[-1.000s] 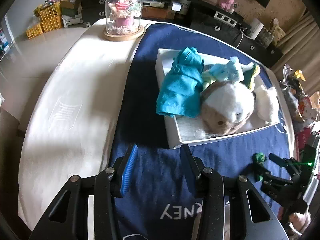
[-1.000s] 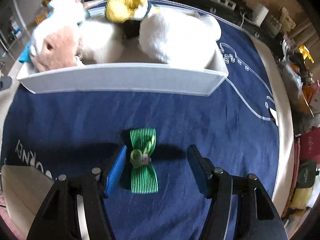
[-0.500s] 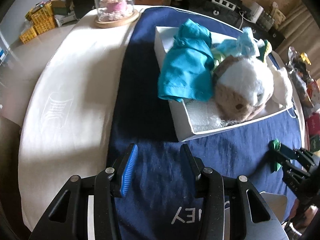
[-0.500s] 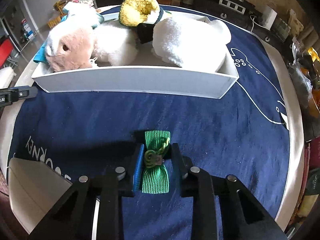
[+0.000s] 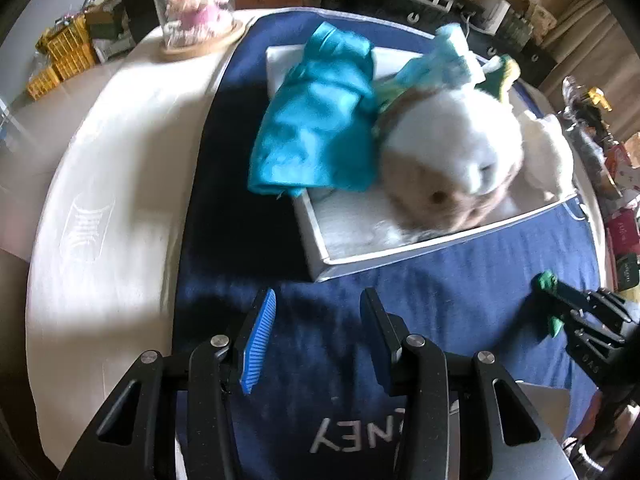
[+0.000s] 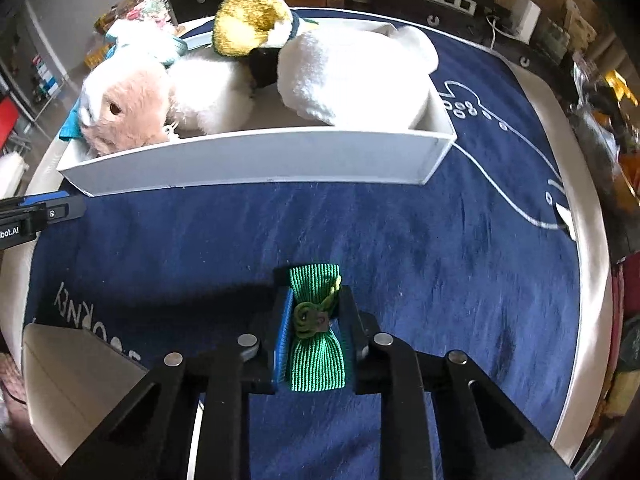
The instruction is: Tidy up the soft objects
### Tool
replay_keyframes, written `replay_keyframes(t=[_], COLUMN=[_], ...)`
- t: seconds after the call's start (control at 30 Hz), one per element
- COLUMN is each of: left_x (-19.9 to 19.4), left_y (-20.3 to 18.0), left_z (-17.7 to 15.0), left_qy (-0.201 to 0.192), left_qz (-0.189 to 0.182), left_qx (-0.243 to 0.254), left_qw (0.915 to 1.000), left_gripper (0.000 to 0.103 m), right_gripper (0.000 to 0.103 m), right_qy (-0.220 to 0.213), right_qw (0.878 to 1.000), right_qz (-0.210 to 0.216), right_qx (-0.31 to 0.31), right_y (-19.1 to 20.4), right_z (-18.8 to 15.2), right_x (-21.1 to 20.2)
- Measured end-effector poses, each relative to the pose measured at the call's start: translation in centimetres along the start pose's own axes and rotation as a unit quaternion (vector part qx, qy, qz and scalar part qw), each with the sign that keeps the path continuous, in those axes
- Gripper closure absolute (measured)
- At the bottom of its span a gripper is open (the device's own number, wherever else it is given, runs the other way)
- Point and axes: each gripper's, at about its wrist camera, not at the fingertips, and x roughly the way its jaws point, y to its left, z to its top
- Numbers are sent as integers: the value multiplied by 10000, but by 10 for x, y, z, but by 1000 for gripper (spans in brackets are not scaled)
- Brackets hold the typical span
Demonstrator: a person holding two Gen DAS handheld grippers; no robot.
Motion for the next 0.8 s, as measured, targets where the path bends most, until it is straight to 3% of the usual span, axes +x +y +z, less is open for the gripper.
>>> replay_keyframes(t=[0.17,0.57,0.8], left_x=[-18,-17,-36], left_y=[-4,6,-9], left_z=[2,8,19], left_qy=[-459,-441,-998], left_qz=[-50,-658,-840], left_qx=[3,-395,-241], left_qw=[9989,9961,9912], left_gripper=[60,60,59], right_gripper=[0,0,0], right_qy=[37,-124,-293], right_qw=[9992,9941,9913], right_qz=[231,558,629], right_qx=[332,923,1115], right_y=[-14,-47,-54], right_z=[1,3,2], right_x=[-1,-12,-22])
